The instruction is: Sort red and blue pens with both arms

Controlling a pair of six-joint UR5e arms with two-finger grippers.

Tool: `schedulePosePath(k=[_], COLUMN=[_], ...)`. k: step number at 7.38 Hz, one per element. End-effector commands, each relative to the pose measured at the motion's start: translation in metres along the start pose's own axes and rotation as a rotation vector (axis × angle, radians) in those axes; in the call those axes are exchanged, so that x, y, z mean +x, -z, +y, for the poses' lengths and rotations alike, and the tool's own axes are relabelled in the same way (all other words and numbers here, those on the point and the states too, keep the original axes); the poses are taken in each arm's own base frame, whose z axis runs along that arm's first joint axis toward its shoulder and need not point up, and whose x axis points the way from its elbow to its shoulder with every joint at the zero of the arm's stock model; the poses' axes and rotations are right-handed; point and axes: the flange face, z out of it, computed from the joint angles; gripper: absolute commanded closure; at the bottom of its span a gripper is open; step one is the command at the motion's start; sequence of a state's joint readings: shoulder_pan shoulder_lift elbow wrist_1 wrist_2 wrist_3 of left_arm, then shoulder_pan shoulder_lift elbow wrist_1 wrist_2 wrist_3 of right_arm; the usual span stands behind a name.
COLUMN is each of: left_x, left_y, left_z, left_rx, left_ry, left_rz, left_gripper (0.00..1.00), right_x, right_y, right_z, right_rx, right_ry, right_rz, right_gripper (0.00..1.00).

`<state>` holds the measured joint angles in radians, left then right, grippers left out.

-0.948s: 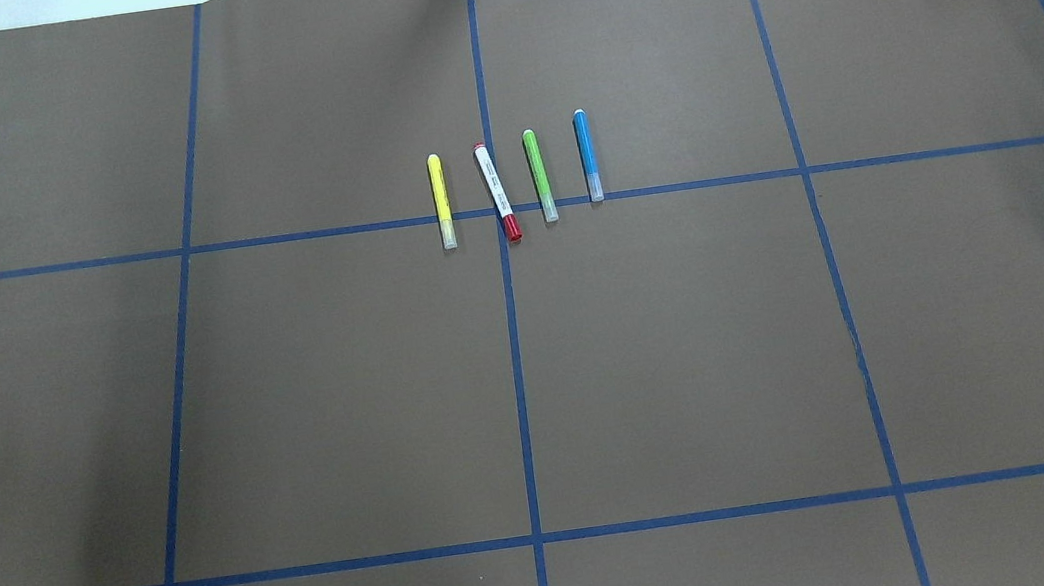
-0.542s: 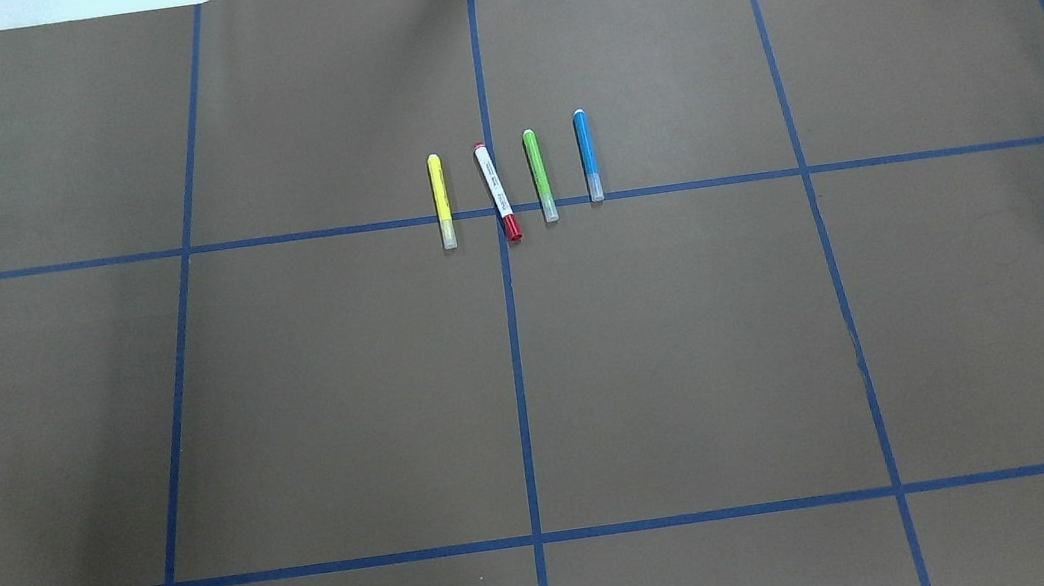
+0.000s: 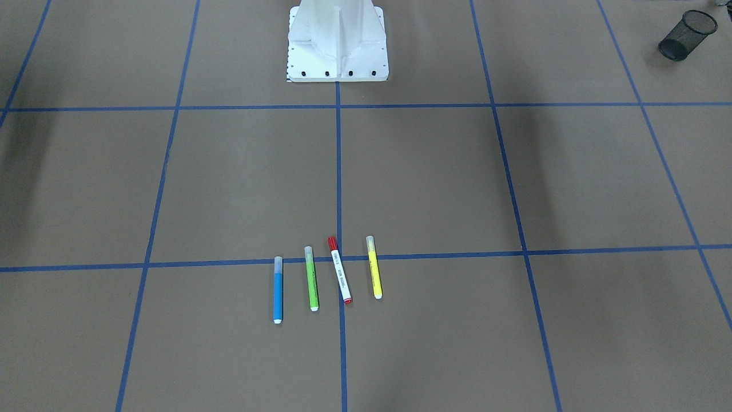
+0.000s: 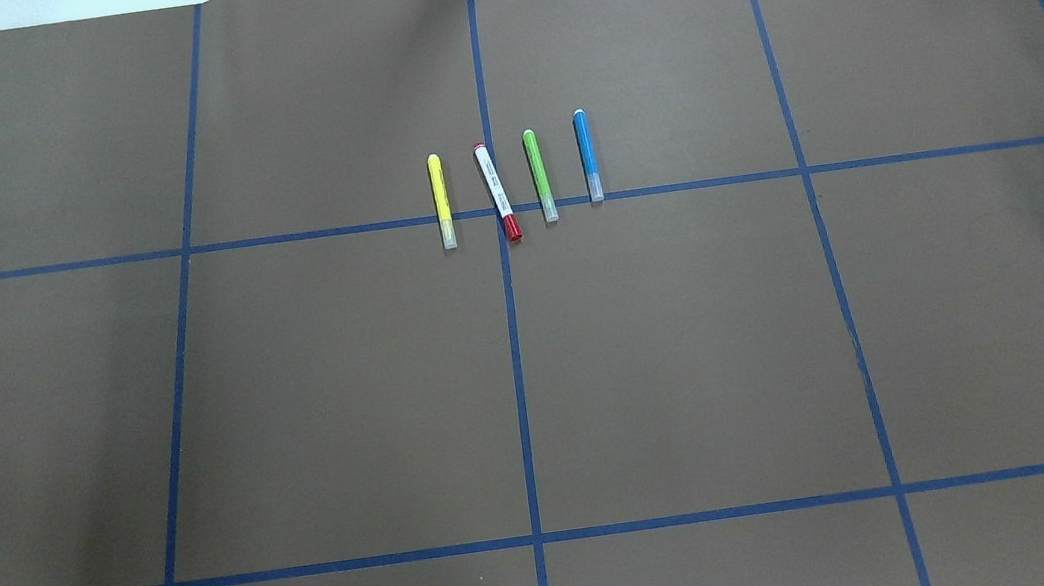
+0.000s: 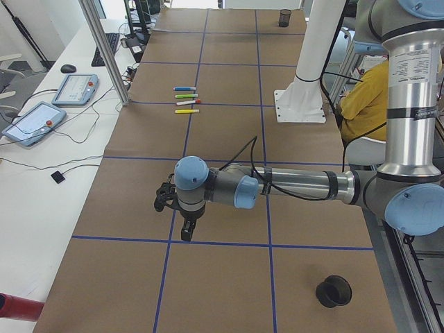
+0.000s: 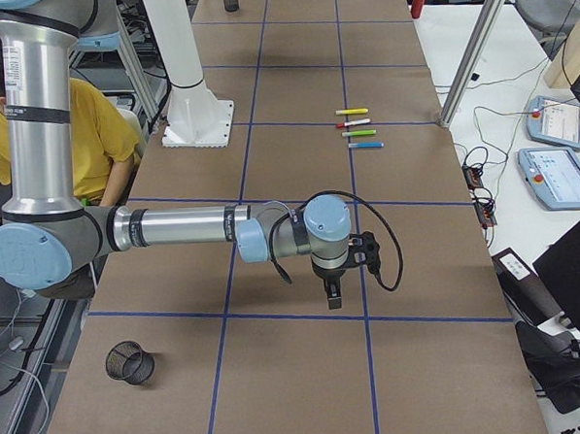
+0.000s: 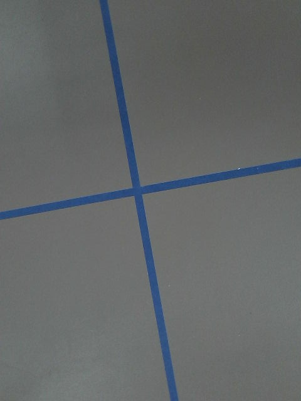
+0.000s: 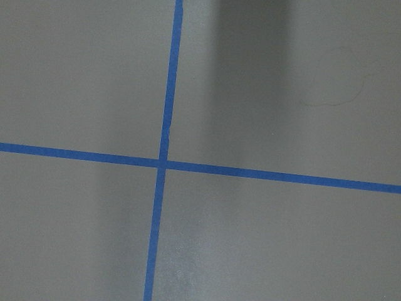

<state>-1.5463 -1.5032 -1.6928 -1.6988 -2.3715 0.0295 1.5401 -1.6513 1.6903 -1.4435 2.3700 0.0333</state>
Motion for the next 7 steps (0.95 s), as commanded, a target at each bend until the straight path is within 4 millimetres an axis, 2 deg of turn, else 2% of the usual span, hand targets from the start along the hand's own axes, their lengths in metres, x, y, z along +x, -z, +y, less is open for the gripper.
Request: schedulePosePath(k=[1, 2, 4, 5, 6, 7], left_x=[0.033, 0.04, 0.071, 0.106, 0.137, 0.177], left_y=[0.029, 0.036, 0.058, 0.049, 0.036, 0.029], left_z=[-0.024, -0.035, -0.073, -0.095, -0.107, -0.127], left_rx=[0.064, 0.083, 0.13, 0.114, 0.09, 0.076], left_ry=[-0.062, -0.053, 0.032, 0.026, 0.032, 0.09], left_rz=[0.028, 0.029, 0.045, 0.065, 0.083, 0.107], left_gripper=[0.0, 0.0, 0.0, 0.0, 0.0, 0.0], right_x=[-0.012, -0.022, -0.06, -0.087, -0.109, -0.122], right_y=[0.011, 0.017, 0.022, 0.014, 0.012, 0.008], right_z=[-0.017, -0.036, -0.071, -0.085, -0.098, -0.104], right_rx=[0.026, 0.038, 0.057, 0.047, 0.047, 0.041], right_ry=[0.023, 0.006, -0.057, -0.056, -0.075, -0.073], right_rz=[-0.004, -0.009, -0.022, -0.033, -0.042, -0.047], right_gripper=[0.0, 0.0, 0.0, 0.01, 0.01, 0.01])
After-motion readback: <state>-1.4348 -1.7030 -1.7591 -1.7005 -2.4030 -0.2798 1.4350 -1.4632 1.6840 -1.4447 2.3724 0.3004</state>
